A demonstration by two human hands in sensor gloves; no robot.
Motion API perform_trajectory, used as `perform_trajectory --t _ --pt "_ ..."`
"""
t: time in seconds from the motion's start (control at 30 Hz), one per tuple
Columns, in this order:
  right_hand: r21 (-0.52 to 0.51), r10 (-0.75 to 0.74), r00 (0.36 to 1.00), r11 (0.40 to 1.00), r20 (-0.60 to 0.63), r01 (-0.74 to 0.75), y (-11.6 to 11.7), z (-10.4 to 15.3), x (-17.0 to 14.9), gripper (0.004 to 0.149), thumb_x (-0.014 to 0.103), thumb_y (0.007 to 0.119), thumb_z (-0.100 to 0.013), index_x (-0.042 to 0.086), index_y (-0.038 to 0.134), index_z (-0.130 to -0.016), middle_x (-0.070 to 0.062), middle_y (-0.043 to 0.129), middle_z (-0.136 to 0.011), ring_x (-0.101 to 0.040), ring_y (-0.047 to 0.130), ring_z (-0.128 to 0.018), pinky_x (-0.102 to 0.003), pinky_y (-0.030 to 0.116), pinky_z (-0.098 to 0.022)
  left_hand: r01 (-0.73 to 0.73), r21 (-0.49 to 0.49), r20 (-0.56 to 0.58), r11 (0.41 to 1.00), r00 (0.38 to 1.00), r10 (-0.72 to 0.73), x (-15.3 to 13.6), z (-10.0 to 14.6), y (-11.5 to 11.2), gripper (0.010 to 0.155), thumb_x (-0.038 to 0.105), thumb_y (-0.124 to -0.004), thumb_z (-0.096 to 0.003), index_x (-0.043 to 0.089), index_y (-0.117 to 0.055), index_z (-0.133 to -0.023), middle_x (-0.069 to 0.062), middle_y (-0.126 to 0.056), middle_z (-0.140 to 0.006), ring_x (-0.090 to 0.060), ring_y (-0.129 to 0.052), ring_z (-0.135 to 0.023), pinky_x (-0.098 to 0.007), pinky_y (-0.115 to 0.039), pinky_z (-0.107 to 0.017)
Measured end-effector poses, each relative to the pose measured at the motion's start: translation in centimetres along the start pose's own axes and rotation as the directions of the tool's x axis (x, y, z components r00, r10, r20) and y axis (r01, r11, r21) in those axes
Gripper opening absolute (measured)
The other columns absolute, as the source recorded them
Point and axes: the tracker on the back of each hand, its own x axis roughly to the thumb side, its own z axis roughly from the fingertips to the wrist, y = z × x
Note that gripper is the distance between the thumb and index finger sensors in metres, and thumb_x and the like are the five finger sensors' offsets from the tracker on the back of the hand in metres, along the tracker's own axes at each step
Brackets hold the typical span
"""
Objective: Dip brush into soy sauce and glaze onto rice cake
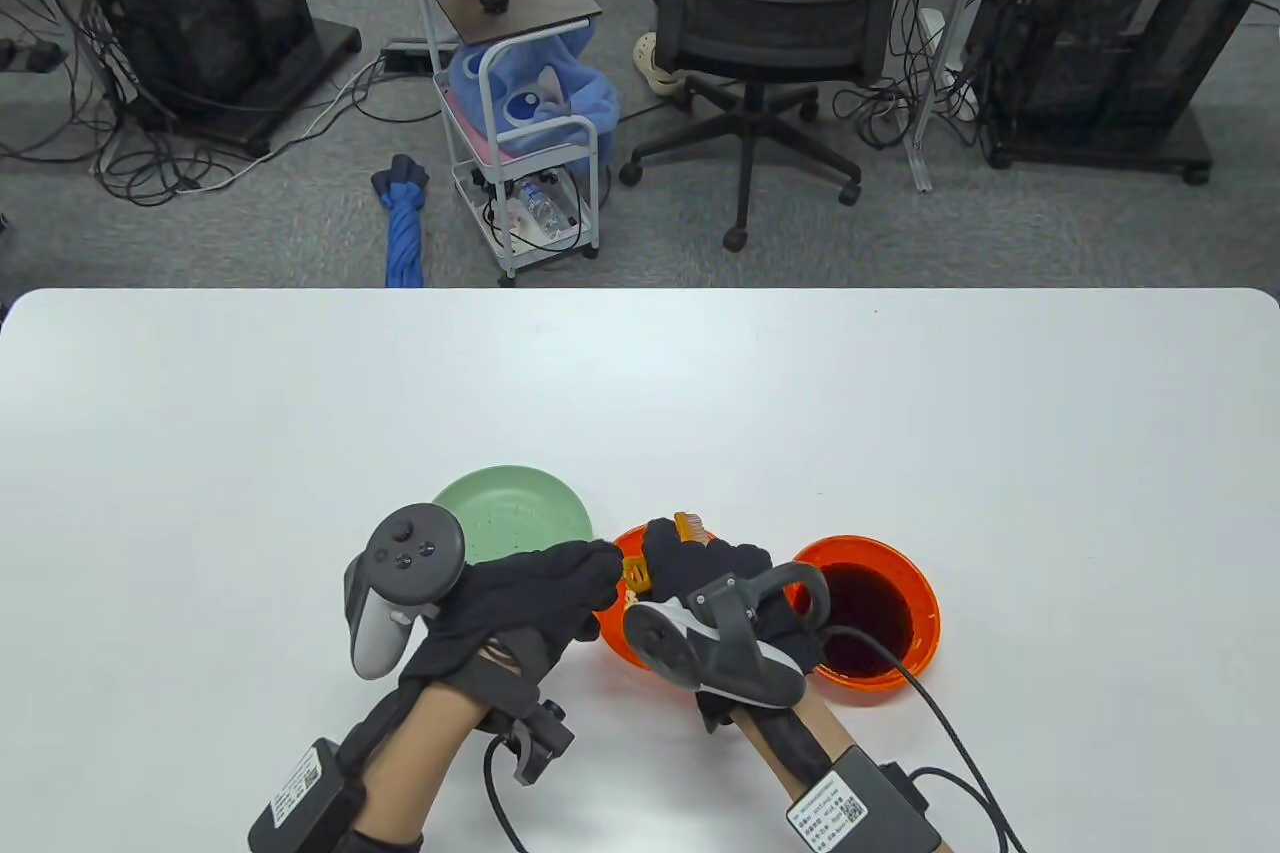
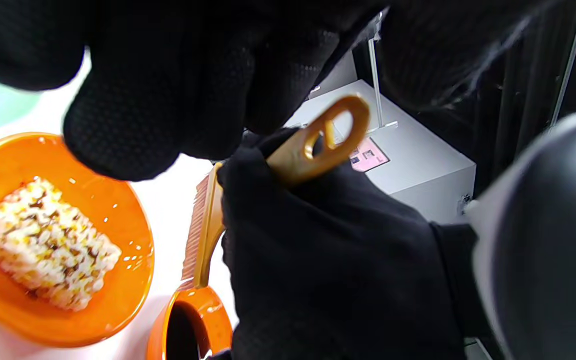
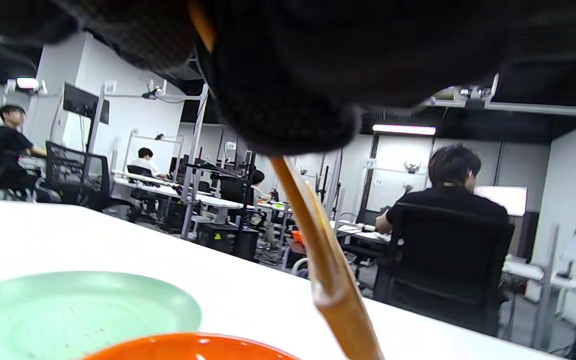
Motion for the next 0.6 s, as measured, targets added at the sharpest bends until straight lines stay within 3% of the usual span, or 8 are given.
perform_trajectory --t 0.3,0.47,0.6 --pt "0.003 0.177 0.984 0.984 0.013 -0.178 1.0 0.6 1.3 0.047 0.040 0.067 -0.052 0.007 0.075 -0.084 -0.007 0.101 -0.043 -0.016 0.095 -0.014 -0.038 0.084 -0.014 -0.129 -0.072 -0.104 0.989 0.987 0.121 -1.7 -0.9 -1.4 0.054 0.048 -0.075 -0.0509 0.005 -0.083 -0.083 -0.015 -0.098 -0.065 -0.030 -0.107 -0.041 -0.049 -0.088 -0.031" --pt "0.034 0.102 0.995 0.994 0.003 -0.102 1.6 0.6 1.0 0.049 0.042 0.068 -0.051 0.006 0.075 -0.084 -0.008 0.101 -0.044 -0.017 0.095 -0.016 -0.039 0.085 -0.015 -0.135 -0.045 -0.142 0.990 0.982 0.128 -2.2 -1.2 -1.5 0.052 0.046 -0.075 -0.0512 0.004 -0.085 -0.081 -0.015 -0.099 -0.061 -0.028 -0.108 -0.037 -0.047 -0.089 -0.027" --pt "0.057 -0.071 0.997 0.996 -0.027 0.072 1.2 1.0 0.0 0.066 0.047 0.069 -0.051 0.002 0.058 -0.097 -0.012 0.096 -0.065 -0.022 0.098 -0.032 -0.042 0.085 -0.024 -0.055 0.054 -0.168 0.997 0.984 0.063 -2.2 -1.0 -0.4 0.050 0.044 -0.075 -0.0513 0.004 -0.086 -0.080 -0.014 -0.100 -0.060 -0.028 -0.109 -0.036 -0.048 -0.089 -0.026"
